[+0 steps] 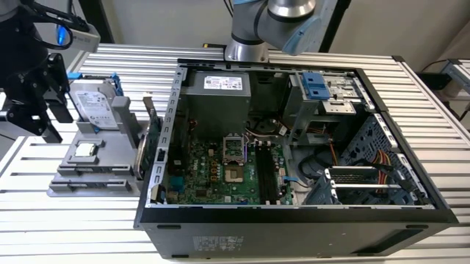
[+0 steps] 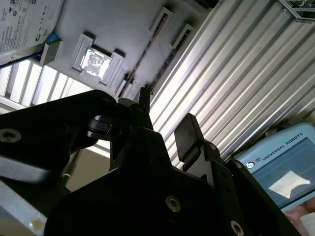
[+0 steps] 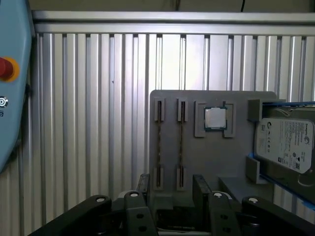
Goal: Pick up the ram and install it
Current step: 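Pick up the ram and move it above insertion slot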
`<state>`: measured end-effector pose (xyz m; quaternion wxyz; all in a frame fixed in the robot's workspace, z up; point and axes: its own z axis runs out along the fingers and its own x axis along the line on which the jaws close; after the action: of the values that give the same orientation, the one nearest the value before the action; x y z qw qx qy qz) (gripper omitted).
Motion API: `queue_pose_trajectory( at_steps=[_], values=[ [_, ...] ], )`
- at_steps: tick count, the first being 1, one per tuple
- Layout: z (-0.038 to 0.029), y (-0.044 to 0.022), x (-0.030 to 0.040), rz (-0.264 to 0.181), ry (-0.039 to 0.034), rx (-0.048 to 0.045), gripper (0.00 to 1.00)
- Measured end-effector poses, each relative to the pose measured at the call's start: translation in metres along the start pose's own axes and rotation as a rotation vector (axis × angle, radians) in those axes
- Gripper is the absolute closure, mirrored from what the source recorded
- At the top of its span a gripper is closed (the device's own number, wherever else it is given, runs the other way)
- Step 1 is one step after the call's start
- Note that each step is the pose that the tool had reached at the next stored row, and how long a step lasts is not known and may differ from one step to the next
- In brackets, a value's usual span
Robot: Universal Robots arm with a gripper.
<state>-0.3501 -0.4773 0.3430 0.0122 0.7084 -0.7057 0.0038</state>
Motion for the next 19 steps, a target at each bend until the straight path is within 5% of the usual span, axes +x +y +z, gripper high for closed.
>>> queue_pose_trajectory(
  at_steps=[19],
  values=[
    [0.0090,-0.0001,-0.0003,0.000,0.0086,0.0001,0.00]
  ],
)
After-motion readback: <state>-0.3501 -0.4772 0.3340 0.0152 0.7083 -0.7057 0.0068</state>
